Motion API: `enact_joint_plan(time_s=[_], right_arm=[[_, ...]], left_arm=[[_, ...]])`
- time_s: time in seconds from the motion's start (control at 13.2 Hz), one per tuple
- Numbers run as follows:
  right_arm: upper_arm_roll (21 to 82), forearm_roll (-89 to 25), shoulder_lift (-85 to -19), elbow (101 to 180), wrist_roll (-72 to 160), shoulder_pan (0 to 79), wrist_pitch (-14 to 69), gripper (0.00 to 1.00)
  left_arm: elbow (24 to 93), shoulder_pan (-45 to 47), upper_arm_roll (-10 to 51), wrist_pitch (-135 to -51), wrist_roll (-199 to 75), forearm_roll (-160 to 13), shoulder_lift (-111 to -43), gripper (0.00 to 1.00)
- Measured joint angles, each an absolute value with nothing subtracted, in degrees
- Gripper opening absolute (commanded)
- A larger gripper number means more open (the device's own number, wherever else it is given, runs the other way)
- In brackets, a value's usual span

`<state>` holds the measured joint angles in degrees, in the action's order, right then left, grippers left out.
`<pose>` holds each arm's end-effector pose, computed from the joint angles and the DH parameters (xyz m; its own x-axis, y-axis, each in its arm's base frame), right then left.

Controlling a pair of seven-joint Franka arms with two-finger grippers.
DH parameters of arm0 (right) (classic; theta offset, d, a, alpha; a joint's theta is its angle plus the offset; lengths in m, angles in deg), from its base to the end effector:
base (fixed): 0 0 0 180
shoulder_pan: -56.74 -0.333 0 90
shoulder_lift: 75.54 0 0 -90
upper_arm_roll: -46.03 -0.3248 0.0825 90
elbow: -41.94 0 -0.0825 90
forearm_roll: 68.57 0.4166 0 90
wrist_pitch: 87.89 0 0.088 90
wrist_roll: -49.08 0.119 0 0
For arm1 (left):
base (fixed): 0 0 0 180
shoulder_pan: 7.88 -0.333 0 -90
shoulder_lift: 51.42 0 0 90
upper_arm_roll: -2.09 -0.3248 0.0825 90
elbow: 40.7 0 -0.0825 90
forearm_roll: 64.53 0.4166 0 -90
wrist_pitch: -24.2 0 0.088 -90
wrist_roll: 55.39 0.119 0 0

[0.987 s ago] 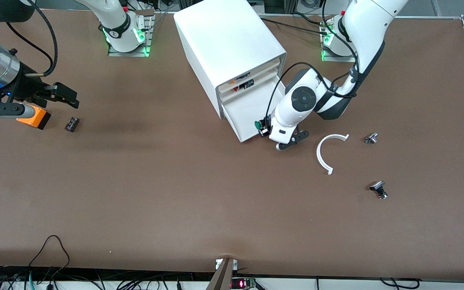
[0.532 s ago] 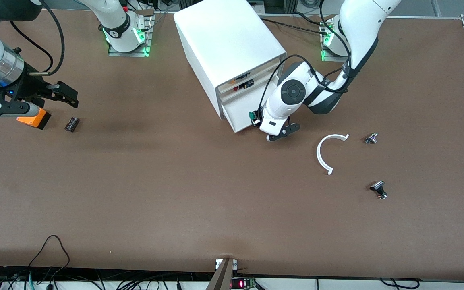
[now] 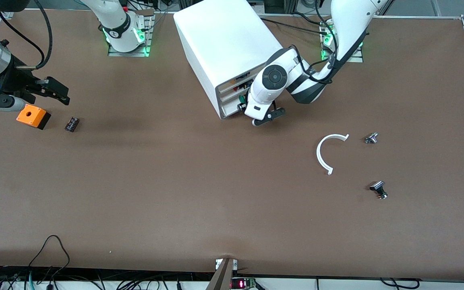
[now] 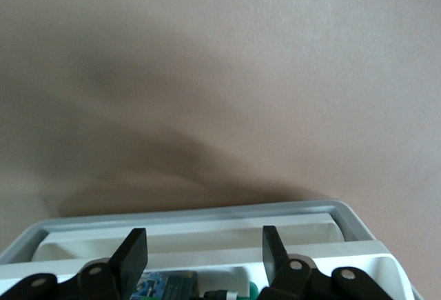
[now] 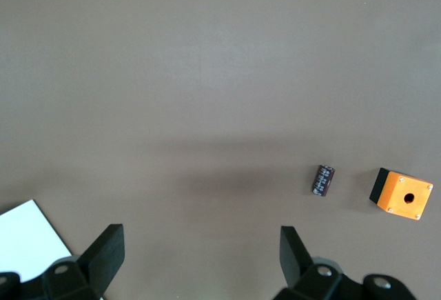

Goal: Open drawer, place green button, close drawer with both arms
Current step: 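Push the drawer closed with the left gripper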

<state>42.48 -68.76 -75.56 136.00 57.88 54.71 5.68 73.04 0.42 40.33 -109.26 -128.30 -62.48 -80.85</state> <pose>0.5880 0.0571 0.5911 0.9984 -0.0560 -0.0076 -0.0559 -0.9984 0.0045 0.4380 -0.4510 0.2243 0.8472 0.4473 -0.2868 0.4729 -0.8808 0.0231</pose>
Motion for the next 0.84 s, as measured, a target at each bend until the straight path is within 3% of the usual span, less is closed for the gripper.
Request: enact_joint_plan(time_s=[0.84], right_arm=[[39.26, -68.76, -77.5, 137.75, 60.19, 57.93, 6.75, 1.0]], left_arm=[[73.96, 0.43, 41.74, -108.91, -129.38, -62.6, -80.93, 0.93]])
